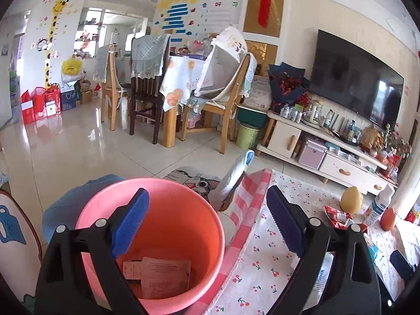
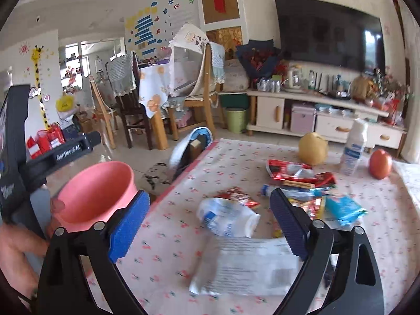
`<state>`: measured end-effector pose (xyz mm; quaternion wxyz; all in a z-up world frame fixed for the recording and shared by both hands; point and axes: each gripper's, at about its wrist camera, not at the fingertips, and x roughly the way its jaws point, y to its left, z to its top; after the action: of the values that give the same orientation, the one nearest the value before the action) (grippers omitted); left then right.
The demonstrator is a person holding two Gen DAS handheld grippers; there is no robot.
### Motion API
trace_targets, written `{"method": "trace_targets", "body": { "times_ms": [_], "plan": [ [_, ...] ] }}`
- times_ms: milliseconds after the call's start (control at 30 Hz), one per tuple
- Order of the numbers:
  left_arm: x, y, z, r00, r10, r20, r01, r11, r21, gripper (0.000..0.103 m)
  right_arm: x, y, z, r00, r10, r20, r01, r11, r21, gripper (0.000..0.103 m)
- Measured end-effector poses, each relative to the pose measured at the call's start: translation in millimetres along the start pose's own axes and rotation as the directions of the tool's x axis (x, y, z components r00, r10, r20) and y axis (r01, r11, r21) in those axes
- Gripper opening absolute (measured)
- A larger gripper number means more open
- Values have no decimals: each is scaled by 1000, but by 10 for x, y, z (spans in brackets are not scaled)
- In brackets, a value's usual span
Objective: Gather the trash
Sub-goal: 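Open the left gripper over the pink bucket while the right gripper drops the paper sheet in, then grasp the crumpled white plastic bottle with the left gripper while the right grasps the white printed packet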
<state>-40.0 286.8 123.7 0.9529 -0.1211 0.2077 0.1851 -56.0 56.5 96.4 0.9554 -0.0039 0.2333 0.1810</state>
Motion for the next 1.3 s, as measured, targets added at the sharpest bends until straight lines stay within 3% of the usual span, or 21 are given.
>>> {"method": "trace_targets", "body": {
  "times_ms": [367, 867, 1067, 1300],
  "plan": [
    [-108, -380, -155, 996, -84, -29, 87, 988, 125, 91, -453, -431, -316, 995, -96, -7, 96, 995, -28, 96],
    [-100, -984, -465, 972, -185, -144, 220, 934, 282, 91, -716, -1032, -544, 987, -154, -51, 156, 986, 51, 96],
    [-17, -1144, -585, 944, -235, -231, 293, 920, 261, 91, -734, -1210, -542, 986, -149, -70, 155, 984, 90, 96],
    [203, -1365, -806, 891, -279, -359, 382, 888, 257, 91, -683, -1380, -537, 983, -143, -116, 156, 981, 117, 96]
  ]
}}
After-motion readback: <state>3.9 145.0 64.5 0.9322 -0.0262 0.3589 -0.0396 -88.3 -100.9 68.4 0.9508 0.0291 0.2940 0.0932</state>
